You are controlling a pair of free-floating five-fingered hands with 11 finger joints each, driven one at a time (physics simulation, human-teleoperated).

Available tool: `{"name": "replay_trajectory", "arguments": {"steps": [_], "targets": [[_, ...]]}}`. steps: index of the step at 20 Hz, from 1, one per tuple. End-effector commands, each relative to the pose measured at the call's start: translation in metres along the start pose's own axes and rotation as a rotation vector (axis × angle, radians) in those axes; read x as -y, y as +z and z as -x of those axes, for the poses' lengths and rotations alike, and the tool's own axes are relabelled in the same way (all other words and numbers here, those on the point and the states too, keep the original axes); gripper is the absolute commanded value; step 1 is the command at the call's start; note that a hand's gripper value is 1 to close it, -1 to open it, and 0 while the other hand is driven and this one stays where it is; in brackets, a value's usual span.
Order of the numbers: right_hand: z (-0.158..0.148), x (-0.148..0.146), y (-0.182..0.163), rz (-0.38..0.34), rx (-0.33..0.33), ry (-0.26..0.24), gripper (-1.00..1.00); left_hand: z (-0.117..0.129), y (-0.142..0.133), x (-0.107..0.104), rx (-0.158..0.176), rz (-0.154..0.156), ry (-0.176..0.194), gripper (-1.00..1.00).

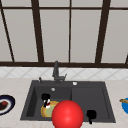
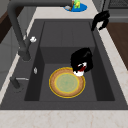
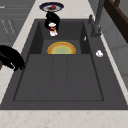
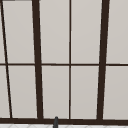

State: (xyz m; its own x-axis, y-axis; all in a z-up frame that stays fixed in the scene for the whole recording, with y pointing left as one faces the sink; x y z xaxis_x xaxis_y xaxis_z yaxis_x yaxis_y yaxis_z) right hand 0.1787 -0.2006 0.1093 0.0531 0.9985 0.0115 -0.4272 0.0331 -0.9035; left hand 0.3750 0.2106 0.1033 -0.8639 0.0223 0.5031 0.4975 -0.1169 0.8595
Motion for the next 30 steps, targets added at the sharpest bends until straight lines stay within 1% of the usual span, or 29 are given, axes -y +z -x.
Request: {"name": "replay_trajectory", "arguments": {"steps": [1, 9, 10, 11, 12, 15, 17, 18, 19, 20, 22, 24, 26, 28, 29, 30], "targets": [[0.0, 0.0, 0.0, 0.0, 0.0, 0.0, 0.0, 0.034, -0.017, 0.014, -0.037, 0.018, 0.005, 1.0], [0.0, 0.0, 0.0, 0.0, 0.0, 0.0, 0.0, 0.108, -0.051, 0.047, -0.048, 0.029, 0.004, 1.0], [0.0, 0.0, 0.0, 0.0, 0.0, 0.0, 0.0, 0.119, -0.055, 0.051, -0.046, 0.034, 0.004, 1.0], [0.0, 0.0, 0.0, 0.0, 0.0, 0.0, 0.0, 0.13, -0.056, 0.052, -0.043, 0.046, 0.007, 1.0], [0.0, 0.0, 0.0, 0.0, 0.0, 0.0, 0.0, 0.14, -0.058, 0.053, -0.041, 0.053, 0.01, 1.0], [0.0, 0.0, 0.0, 0.0, 0.0, 0.0, 0.0, 0.165, -0.064, 0.06, -0.04, 0.066, 0.037, 1.0], [0.0, 0.0, 0.0, 0.0, 0.0, 0.0, 0.0, 0.18, -0.062, 0.068, -0.036, 0.062, 0.055, 1.0], [0.0, 0.0, 0.0, 0.0, 0.0, 0.0, 0.0, 0.184, -0.061, 0.075, -0.032, 0.056, 0.057, 1.0], [0.0, 0.0, 0.0, 0.0, 0.0, 0.0, 0.0, 0.19, -0.061, 0.079, -0.032, 0.056, 0.061, 1.0], [0.0, 0.0, 0.0, 0.0, 0.0, 0.0, 0.0, 0.19, -0.056, 0.085, -0.028, 0.054, 0.068, 1.0], [0.0, 0.0, 0.0, 0.0, 0.0, 0.0, 0.0, 0.188, -0.053, 0.088, -0.013, 0.044, 0.083, 1.0], [0.0, 0.0, 0.0, 0.0, 0.0, 0.0, 0.0, 0.187, -0.048, 0.088, 0.002, 0.025, 0.08, 1.0], [0.0, 0.0, 0.0, 0.0, 0.0, 0.0, 0.0, 0.19, -0.045, 0.092, 0.012, 0.007, 0.066, 1.0], [0.0, 0.0, 0.0, 0.0, 0.0, 0.0, 0.0, 0.188, -0.045, 0.095, 0.021, -0.008, 0.055, 1.0], [0.0, 0.0, 0.0, 0.0, 0.0, 0.0, 0.0, 0.183, -0.048, 0.099, 0.029, -0.014, 0.041, 1.0], [0.0, 0.0, 0.0, 0.0, 0.0, 0.0, 0.0, 0.176, -0.052, 0.099, 0.041, -0.008, 0.019, 1.0]]}}
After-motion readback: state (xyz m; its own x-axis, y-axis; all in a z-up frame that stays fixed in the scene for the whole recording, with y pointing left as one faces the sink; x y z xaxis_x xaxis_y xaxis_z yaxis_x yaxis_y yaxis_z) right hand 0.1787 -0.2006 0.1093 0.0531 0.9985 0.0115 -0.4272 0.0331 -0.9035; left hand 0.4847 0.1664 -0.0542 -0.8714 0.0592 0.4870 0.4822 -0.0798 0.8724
